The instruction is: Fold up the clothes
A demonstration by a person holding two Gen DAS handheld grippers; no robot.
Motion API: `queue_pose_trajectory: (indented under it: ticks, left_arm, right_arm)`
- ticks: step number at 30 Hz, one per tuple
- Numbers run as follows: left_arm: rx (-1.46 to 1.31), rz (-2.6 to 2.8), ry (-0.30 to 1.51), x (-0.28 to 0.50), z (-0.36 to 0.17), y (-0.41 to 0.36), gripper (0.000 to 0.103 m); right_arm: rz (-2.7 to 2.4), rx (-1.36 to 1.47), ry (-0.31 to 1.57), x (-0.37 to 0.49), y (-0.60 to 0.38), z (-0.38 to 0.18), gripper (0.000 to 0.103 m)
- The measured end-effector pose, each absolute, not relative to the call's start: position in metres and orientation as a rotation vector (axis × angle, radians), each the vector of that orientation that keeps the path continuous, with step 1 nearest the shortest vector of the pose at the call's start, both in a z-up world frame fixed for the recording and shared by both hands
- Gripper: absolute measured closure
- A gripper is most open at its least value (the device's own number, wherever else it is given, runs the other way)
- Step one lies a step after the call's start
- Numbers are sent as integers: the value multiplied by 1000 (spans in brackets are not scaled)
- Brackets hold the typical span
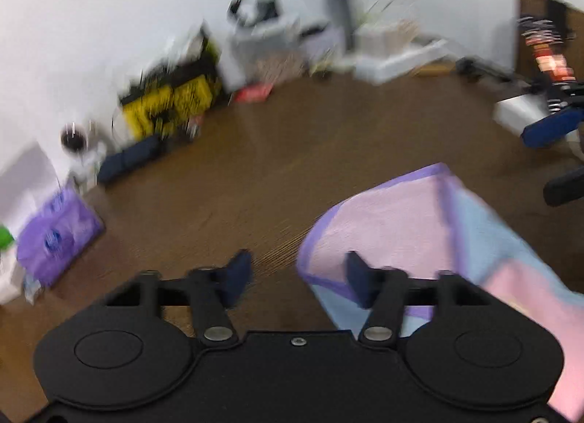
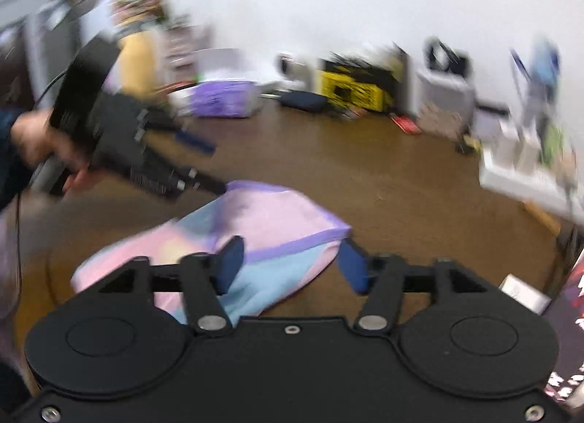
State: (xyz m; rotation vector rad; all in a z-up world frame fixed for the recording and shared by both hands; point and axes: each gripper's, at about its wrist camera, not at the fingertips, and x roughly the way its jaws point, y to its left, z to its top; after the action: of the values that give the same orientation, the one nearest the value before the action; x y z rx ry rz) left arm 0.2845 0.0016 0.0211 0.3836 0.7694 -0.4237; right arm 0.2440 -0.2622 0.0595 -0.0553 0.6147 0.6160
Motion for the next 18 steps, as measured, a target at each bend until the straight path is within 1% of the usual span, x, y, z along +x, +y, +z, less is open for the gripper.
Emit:
queue_pose_trajectory:
  ticks: [2, 4, 5, 6, 7, 8, 9, 10, 11, 12, 15, 18]
  left_arm:
    - [394, -439, 784, 291, 14, 1, 54]
    - [401, -454, 770, 291, 12, 2, 58]
    - [391, -468, 777, 293, 13, 3, 69]
    - [382, -475, 783, 293, 13, 5, 78]
    - [370, -479, 790, 294, 13, 5, 82]
    - [357, -484, 796, 295, 13, 6, 91]
    - [355, -487, 796, 295, 12, 6, 94]
    - [352, -488, 791, 294, 12, 6, 95]
    - [350, -489, 785, 293, 12, 6, 97]
    - [342, -489, 780, 291, 11, 6, 100]
    - [328, -484, 756, 286, 13, 8, 101]
    - [329, -458, 690, 272, 30, 13, 101]
  right_arm:
    - [608, 4, 694, 283, -260, 50, 38]
    - [601, 20, 749, 309, -258, 42, 44]
    - [590, 10, 770, 318, -257, 37, 51]
    - [580, -14, 782, 324, -255, 34, 53]
    - [570, -40, 789, 327, -249, 31, 54]
    - [564, -60, 792, 328, -246, 28, 60]
    - [561, -76, 796, 328, -244, 26, 67]
    - [563, -88, 795, 328, -243, 24, 71]
    - [567, -107, 788, 325, -241, 22, 84]
    - [570, -122, 782, 322, -239, 21, 93]
    - [583, -140, 759, 318, -233, 20, 93]
    - [615, -143, 688, 304, -237, 31, 93]
